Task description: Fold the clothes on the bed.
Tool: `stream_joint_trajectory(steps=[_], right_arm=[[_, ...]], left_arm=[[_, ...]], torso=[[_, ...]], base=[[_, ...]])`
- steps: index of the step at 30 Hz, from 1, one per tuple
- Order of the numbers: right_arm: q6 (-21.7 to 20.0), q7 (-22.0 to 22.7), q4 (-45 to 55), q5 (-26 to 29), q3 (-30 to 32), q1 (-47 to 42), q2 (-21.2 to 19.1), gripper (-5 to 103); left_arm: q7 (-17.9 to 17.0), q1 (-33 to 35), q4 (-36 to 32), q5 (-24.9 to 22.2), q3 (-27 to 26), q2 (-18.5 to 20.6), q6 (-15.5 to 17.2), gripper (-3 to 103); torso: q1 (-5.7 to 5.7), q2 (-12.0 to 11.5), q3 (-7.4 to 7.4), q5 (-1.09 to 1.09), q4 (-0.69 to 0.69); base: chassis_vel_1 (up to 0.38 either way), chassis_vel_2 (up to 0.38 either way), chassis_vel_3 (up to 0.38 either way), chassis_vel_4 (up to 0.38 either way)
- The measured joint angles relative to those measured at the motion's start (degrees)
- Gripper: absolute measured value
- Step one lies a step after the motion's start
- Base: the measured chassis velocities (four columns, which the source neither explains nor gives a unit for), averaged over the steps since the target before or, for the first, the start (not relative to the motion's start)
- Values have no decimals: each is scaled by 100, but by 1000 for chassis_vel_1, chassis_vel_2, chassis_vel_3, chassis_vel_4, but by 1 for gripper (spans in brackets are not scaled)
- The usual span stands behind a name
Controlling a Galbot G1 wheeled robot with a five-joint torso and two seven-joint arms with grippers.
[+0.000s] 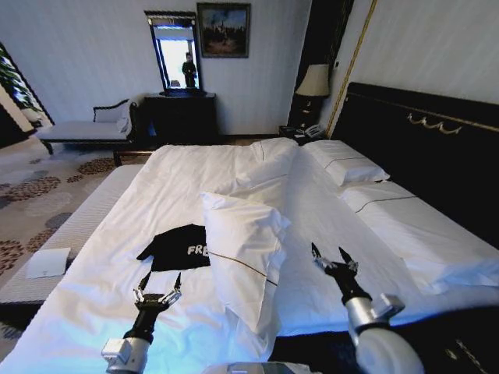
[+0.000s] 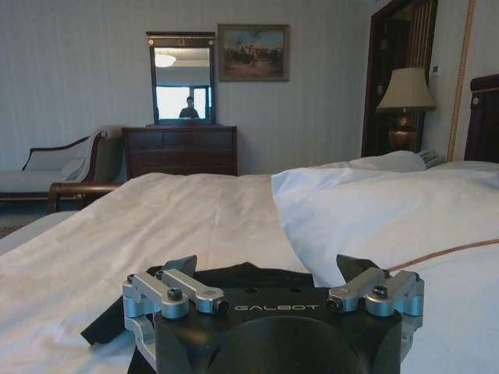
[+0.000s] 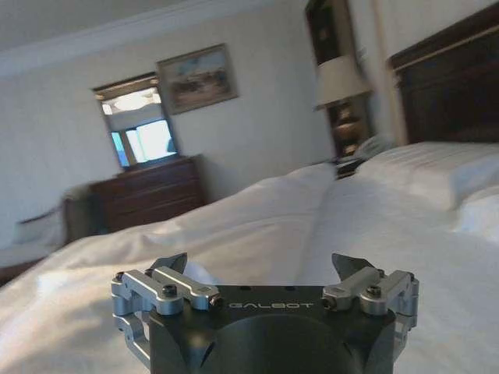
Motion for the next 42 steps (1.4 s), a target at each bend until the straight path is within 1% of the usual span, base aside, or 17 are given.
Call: stream_joint_trajectory(steps=[1, 2, 3, 4, 5, 7, 9, 12, 16, 18, 20, 21, 24, 25, 31, 34, 42], right_arm=[[-130, 31, -90, 442, 10, 236, -385, 100], [-184, 42, -140, 642, 10, 357, -564, 100], [-294, 44, -290, 1035, -17, 616, -924, 100], [-372, 43, -418, 1269, -62, 800, -1126, 100], [-372, 43, -418, 1269, -62, 800, -1126, 100], [-481, 32, -755, 1678, -235, 1208, -1438, 100], [-562, 0, -1095, 2008, -475, 1544, -1613, 100], [-622, -19, -1544, 2266, -809, 1996, -1716, 100], [-766, 7, -2104, 2701, -1289, 2745, -1745, 100], [-897, 10, -2507, 2971, -1673, 3338, -1727, 100], [-977, -15, -2953, 3063, -2120, 3839, -1665, 100], [-977, -15, -2953, 3063, -2120, 3839, -1665, 100], [-1024, -70, -3541, 3083, -2632, 4384, -1545, 100], [-1041, -133, -3868, 3026, -2890, 4627, -1452, 100], [-1014, -306, -4550, 2667, -3288, 5043, -1213, 100], [-924, -439, -4965, 2325, -3549, 5380, -1001, 100], [-883, -536, -5292, 2185, -3853, 5733, -759, 100]], left_arm=[[-1, 20, -3, 8, -15, -12, -1, 100], [-4, 30, -4, 10, -27, -19, -2, 100], [-4, 51, -5, 13, -56, -27, -6, 100], [-4, 62, -5, 16, -78, -29, -11, 100], [-4, 62, -5, 16, -78, -29, -11, 100], [-4, 79, -7, 19, -127, -38, -18, 100], [-4, 92, -9, 22, -155, -56, -19, 100], [-4, 102, -2, 49, -161, -77, -20, 100], [-6, 108, 25, 102, -139, -100, -10, 100], [-6, 109, 43, 155, -108, -113, 12, 100], [-7, 105, 51, 197, -88, -124, 31, 100], [-7, 105, 51, 197, -88, -124, 31, 100], [-8, 96, 70, 227, -87, -139, 49, 100], [-8, 95, 77, 239, -99, -152, 54, 100], [-8, 105, 90, 262, -143, -200, 55, 100], [-6, 121, 92, 283, -168, -252, 53, 100], [-4, 130, 71, 298, -202, -292, 44, 100]], torso=[[-1, 0, -1, -1, 1], [-1, 1, -1, -2, 2], [-1, 0, -1, -3, 4], [-1, 0, 0, -1, 3], [-1, 0, 0, -1, 3], [0, 0, 0, -2, 1], [0, 0, 0, -3, 1], [0, 0, 0, -2, -1], [-1, 0, 0, -1, 0], [0, 0, 0, -4, 2], [0, -1, 1, 0, 1], [0, -1, 1, 0, 1], [1, 0, 0, -5, 2], [0, -1, 0, -1, 2], [0, -1, 0, -2, 0], [0, 0, 0, -4, 1], [0, 0, 0, -4, 0]], base=[[0, 0, 0, 0], [0, 0, 0, 0], [0, 0, 0, 0], [0, 0, 0, 0], [0, 0, 0, 0], [0, 0, 0, 0], [0, 0, 0, 0], [0, 0, 0, 0], [0, 0, 0, 0], [0, 0, 0, 0], [0, 0, 0, 0], [0, 0, 0, 0], [0, 0, 0, 0], [0, 0, 0, 0], [0, 0, 0, 0], [0, 0, 0, 0], [0, 0, 0, 0]])
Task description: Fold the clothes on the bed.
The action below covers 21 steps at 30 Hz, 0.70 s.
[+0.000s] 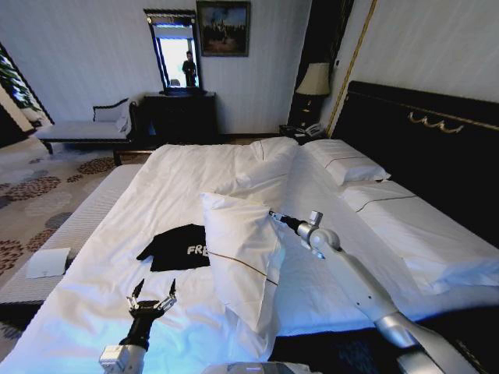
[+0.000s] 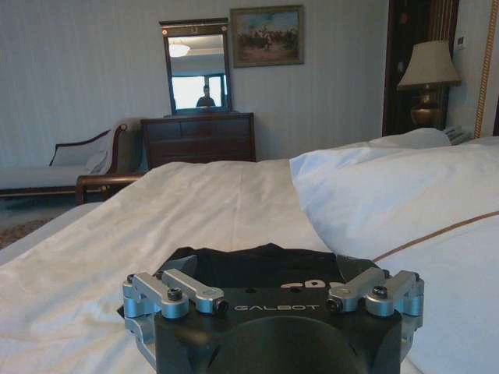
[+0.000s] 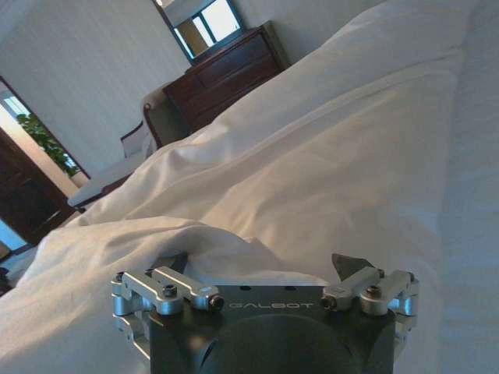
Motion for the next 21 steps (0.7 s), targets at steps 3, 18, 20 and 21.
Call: stream_joint_trajectory(steps=[3, 18, 20, 21], right_arm=[[-30, -41, -24, -68, -207, 46, 71, 93], [74, -28, 161, -183, -278, -46, 90, 39], [92, -32, 186, -187, -274, -61, 74, 33], [96, -33, 197, -187, -272, -68, 66, 33]], left_arm=[[0, 12, -24, -16, -53, -5, -23, 100], [1, 60, -48, -70, -118, -19, -92, 100], [1, 60, -57, -70, -115, -22, -92, 100], [1, 60, -60, -70, -115, -22, -93, 100]], torso=[[0, 0, 0, 0, 0], [-1, 0, 0, 1, 1], [-1, 1, -1, 1, 1], [-1, 1, 0, 1, 1]], base=[[0, 0, 0, 0], [0, 0, 0, 0], [0, 0, 0, 0], [0, 0, 0, 0]])
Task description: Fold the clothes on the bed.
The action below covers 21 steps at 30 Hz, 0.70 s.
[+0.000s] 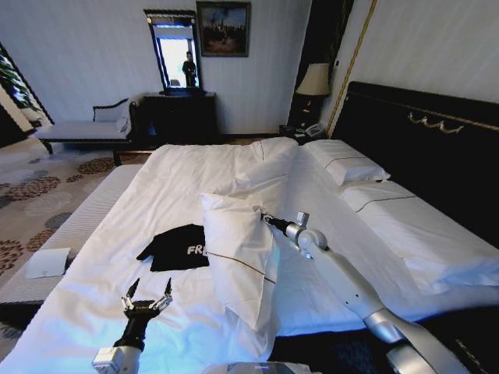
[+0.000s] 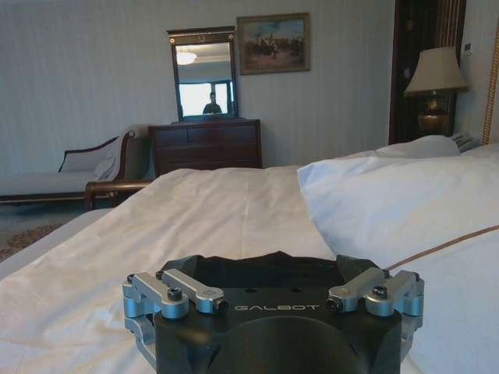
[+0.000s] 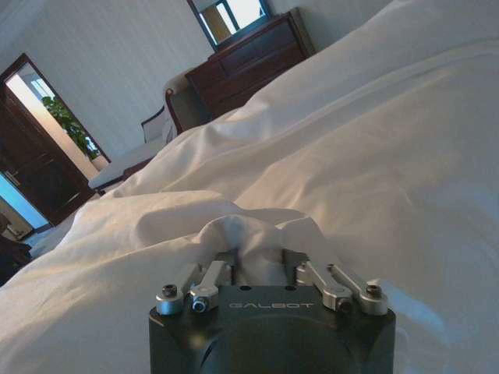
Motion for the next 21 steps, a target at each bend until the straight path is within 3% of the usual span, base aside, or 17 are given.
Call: stream_joint_trajectory(steps=[1, 4, 7, 21], right_arm=[[7, -5, 56, 5, 6, -38, -36, 23], [8, -6, 103, 19, 18, -70, -48, 17], [7, -2, 210, 32, 64, -142, -58, 3], [-53, 212, 950, 143, 599, -689, -232, 0]], left_arm=[[0, 0, -5, -5, 0, -5, -2, 100], [-1, 0, -4, -10, -3, -5, -3, 100], [-10, 0, -8, -12, 4, -5, -4, 100], [-26, 20, -20, -48, 19, -44, -28, 100]], torso=[[0, 0, 0, 0, 0], [0, 0, 0, 0, 0], [0, 0, 0, 0, 0], [0, 0, 0, 1, 0]], base=[[0, 0, 0, 0], [0, 0, 0, 0], [0, 0, 0, 0], [0, 0, 0, 0]])
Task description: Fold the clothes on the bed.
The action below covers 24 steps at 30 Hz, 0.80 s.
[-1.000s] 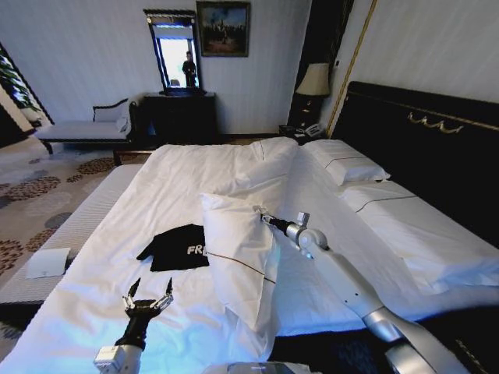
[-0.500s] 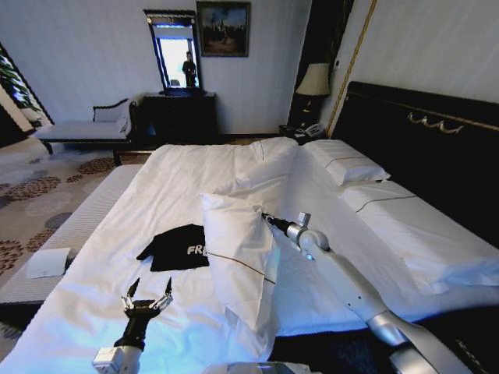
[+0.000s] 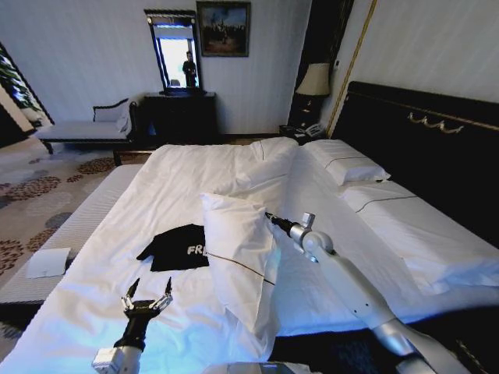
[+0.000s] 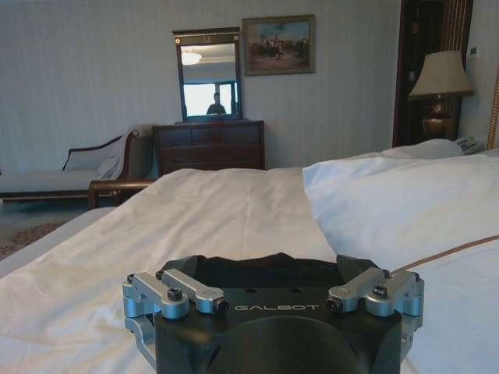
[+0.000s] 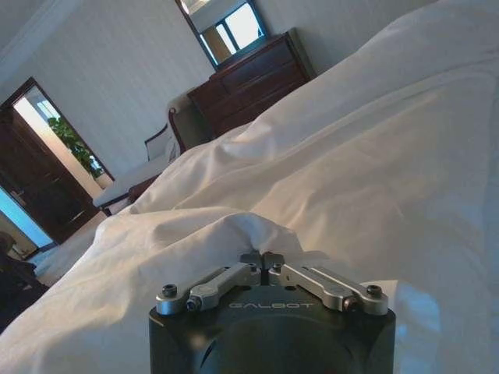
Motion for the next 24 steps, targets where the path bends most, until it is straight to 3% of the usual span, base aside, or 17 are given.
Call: stream_joint_trajectory(steps=[12, 24], right_arm=[[-129, 216, 1552, -75, 1474, -1348, -472, 0], [-481, 593, 2872, -269, 3801, -3205, -551, 0]], left_arm=[[-7, -112, 10, -49, 82, 57, 5, 100], [-2, -190, 63, -298, 3, 209, -8, 100]], torso=[[0, 0, 0, 0, 0], [0, 0, -1, -1, 0]], base=[[0, 0, 0, 0], [0, 0, 0, 0]])
